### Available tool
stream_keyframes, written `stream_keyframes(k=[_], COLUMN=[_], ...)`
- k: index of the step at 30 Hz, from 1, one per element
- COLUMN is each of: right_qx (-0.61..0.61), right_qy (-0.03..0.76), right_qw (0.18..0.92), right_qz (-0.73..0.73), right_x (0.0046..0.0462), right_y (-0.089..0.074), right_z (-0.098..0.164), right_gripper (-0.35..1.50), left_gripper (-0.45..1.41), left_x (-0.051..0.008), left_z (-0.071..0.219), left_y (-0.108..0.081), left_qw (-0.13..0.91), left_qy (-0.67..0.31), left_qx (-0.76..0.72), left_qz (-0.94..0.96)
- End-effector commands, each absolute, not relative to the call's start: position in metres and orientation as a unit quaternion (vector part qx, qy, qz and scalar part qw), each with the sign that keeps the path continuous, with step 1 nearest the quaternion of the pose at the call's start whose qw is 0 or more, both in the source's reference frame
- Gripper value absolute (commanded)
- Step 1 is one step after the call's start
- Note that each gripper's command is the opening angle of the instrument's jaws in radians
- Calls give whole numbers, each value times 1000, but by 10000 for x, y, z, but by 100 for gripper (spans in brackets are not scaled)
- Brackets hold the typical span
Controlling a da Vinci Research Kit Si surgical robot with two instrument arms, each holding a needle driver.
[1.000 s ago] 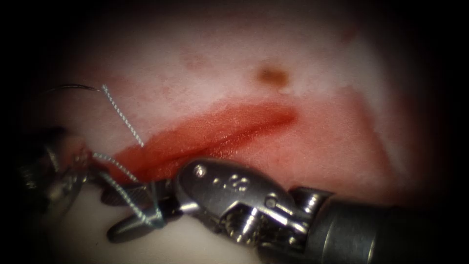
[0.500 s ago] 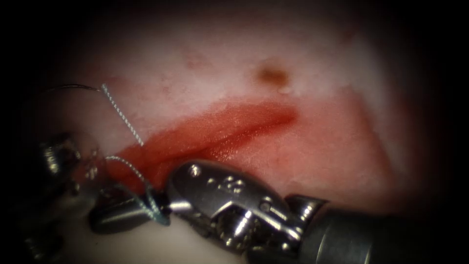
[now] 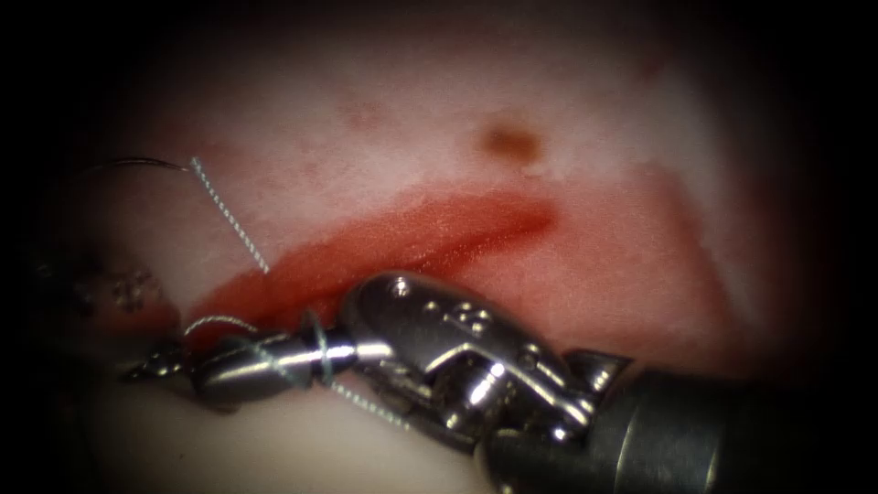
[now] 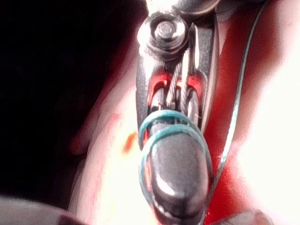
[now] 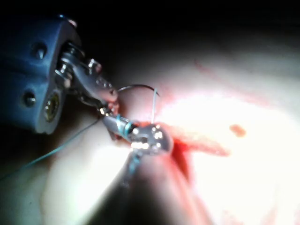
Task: Wound Closure
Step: Wrap the suture counter-clockwise twice around the right grasper.
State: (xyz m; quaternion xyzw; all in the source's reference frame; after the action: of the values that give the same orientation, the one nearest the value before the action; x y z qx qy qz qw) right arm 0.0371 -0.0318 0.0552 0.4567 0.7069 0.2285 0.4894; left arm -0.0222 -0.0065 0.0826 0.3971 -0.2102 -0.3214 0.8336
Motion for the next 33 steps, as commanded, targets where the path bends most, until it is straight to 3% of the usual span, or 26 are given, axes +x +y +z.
stream_keyframes(k=[1,12,20,23,28,33], right_qx=[455,454,433,421,397,372], right_qy=[711,717,723,733,738,744], right_qw=[484,465,464,453,453,457], right_qz=[231,250,273,282,303,314], right_x=[383,390,389,386,389,388], right_y=[-310,-312,-304,-300,-297,-295], right_z=[549,553,555,557,563,571], right_gripper=[-28,-21,-15,-25,-25,-18], left_gripper=[-45,-45,-45,-45,-45,-45], left_x=[-226,-233,-233,-232,-229,-229], left_z=[825,840,848,847,852,853], left_y=[-54,-56,-60,-59,-60,-62], left_qw=[826,732,699,697,688,674], left_qy=[-219,-300,-302,-306,-297,-283], left_qx=[401,457,466,464,467,475], left_qz=[-330,-407,-451,-453,-469,-489])
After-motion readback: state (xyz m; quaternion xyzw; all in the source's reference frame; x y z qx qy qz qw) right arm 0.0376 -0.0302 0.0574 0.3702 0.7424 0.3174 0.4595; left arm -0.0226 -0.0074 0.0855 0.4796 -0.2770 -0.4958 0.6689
